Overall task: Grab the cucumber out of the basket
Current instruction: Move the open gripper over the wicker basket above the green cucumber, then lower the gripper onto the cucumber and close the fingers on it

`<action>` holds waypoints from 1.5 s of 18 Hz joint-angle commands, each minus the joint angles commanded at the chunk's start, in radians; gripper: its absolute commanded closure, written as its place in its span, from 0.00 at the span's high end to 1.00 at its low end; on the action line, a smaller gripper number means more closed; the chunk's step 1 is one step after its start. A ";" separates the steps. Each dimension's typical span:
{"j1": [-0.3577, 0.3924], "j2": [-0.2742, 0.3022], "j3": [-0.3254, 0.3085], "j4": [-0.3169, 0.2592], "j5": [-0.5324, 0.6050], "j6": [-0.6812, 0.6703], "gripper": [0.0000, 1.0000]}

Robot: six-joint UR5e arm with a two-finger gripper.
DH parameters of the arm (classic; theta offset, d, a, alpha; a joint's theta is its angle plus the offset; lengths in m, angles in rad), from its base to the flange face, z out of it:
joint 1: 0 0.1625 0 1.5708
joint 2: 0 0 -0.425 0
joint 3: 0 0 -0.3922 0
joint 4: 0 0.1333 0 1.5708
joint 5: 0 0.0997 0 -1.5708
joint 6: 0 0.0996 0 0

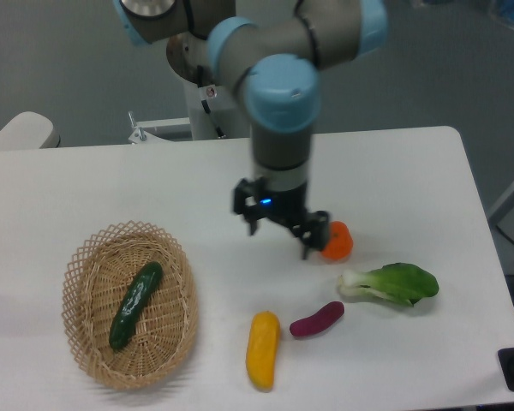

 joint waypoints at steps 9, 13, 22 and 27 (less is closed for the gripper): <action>-0.183 -0.100 -0.025 0.086 0.008 -0.212 1.00; -0.229 -0.152 -0.021 0.107 0.021 -0.210 1.00; -0.266 -0.245 -0.008 0.195 0.098 -0.204 1.00; -0.273 -0.275 -0.015 0.204 0.098 -0.212 1.00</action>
